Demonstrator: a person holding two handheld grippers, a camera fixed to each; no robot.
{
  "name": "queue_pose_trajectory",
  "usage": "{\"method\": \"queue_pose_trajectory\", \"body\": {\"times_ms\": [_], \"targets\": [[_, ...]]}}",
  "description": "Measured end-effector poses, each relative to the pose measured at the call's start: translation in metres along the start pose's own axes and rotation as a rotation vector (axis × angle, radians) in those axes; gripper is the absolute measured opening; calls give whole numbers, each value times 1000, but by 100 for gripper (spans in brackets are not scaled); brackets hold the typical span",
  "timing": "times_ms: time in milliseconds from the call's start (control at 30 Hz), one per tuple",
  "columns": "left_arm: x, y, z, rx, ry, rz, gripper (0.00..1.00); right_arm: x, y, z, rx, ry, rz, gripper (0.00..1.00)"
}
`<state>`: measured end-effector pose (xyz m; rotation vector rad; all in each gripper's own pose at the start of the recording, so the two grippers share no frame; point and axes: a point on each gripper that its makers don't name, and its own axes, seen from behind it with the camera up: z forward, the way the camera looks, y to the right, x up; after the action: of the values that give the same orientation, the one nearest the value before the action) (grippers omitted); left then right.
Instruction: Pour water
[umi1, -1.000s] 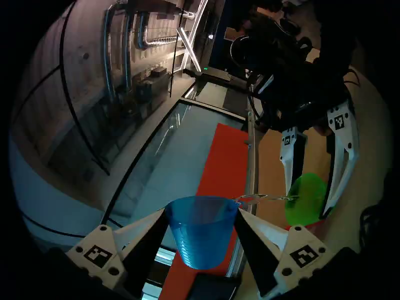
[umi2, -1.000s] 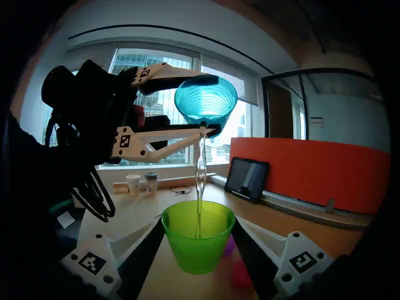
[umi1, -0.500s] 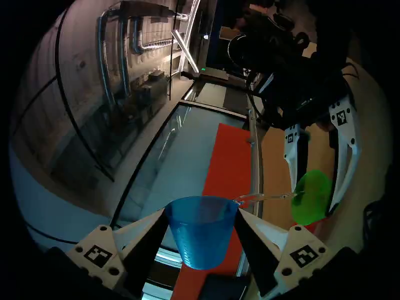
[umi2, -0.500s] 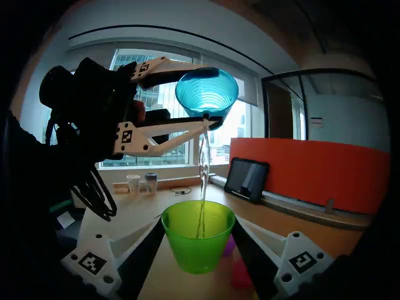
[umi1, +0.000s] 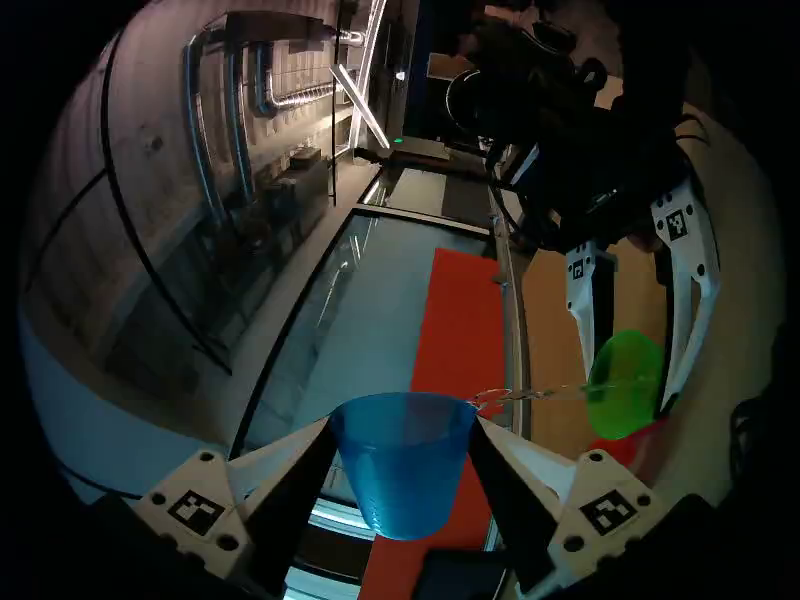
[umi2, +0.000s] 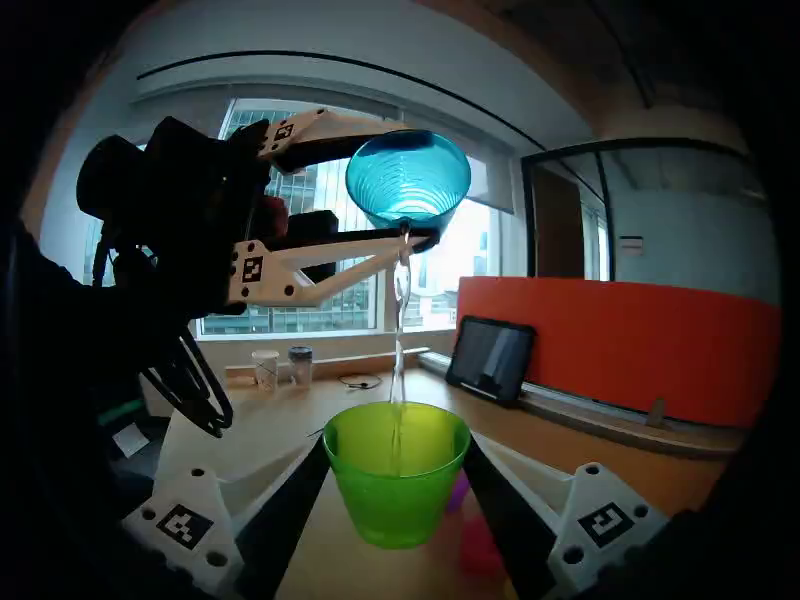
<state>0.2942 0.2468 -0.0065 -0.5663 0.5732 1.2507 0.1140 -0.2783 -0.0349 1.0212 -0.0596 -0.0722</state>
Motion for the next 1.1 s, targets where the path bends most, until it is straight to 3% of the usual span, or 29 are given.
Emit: {"method": "queue_pose_trajectory", "body": {"times_ms": [1100], "targets": [[12, -12, -2, 9, 26, 160, 88, 5, -2, 1, 1, 9, -8, 91]]}}
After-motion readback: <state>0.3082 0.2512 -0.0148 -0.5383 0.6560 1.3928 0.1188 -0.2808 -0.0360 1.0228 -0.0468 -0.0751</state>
